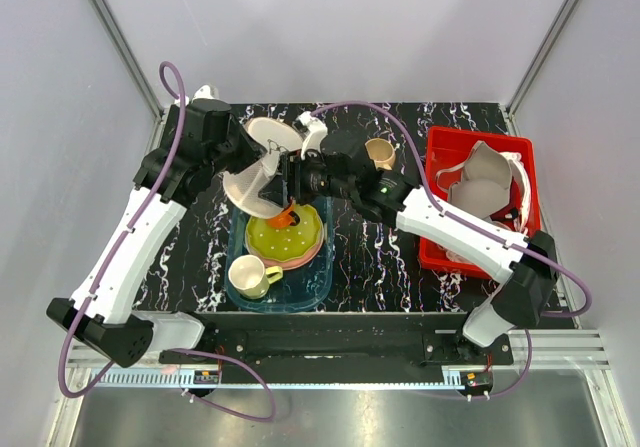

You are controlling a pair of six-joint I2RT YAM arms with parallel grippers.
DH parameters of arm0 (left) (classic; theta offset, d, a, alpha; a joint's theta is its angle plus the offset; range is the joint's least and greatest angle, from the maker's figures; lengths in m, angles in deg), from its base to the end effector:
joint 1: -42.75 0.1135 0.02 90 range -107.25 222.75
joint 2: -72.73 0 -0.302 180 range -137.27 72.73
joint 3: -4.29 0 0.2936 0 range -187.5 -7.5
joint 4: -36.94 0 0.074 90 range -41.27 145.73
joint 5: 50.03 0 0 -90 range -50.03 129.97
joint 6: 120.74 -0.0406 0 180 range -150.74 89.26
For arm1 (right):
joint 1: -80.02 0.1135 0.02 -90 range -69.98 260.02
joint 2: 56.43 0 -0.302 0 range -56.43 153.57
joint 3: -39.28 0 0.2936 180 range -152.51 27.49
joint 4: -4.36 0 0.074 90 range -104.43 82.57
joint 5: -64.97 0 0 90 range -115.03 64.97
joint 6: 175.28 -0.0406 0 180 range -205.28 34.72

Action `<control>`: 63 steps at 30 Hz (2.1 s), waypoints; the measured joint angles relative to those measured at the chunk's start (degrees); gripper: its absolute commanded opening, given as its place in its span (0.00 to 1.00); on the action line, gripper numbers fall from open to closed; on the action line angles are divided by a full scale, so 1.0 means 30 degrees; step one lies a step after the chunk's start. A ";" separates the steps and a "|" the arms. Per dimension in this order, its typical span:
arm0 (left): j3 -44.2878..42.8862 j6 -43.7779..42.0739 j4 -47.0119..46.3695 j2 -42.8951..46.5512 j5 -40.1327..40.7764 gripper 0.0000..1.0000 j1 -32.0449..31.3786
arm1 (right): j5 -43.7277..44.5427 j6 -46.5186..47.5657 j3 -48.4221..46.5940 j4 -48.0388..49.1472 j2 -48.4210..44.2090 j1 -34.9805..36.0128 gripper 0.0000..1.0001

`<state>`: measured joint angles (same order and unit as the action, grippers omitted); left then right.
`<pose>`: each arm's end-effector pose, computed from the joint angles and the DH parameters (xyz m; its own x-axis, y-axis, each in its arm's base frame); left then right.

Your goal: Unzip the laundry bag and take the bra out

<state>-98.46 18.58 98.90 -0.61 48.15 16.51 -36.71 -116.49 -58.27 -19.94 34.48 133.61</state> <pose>0.2586 -0.1210 0.4856 -0.5649 -0.5584 -0.6075 -0.1508 0.7937 -0.5893 0.2455 0.3468 0.4149 -0.6217 0.0119 -0.7831 -0.6787 0.4909 0.5463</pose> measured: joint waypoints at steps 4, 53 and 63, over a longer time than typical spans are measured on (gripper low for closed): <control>0.0000 0.0000 -0.0007 -0.0058 -0.0007 0.00 0.0000 | -0.0007 -0.0124 0.0000 0.0408 -0.0073 0.0000 0.58; 0.2084 0.2157 -0.0765 0.0692 0.0204 0.00 0.0000 | -0.4983 -1.7384 1.0550 1.7187 0.0845 -0.5989 0.61; 0.2448 0.2871 -0.1100 0.1552 0.0321 0.00 0.0000 | -0.5974 -1.8411 0.9770 1.8520 0.1413 -0.6120 0.00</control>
<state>-91.12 27.19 95.60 4.05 49.11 16.51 -54.64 -171.72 -28.96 35.62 38.72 115.25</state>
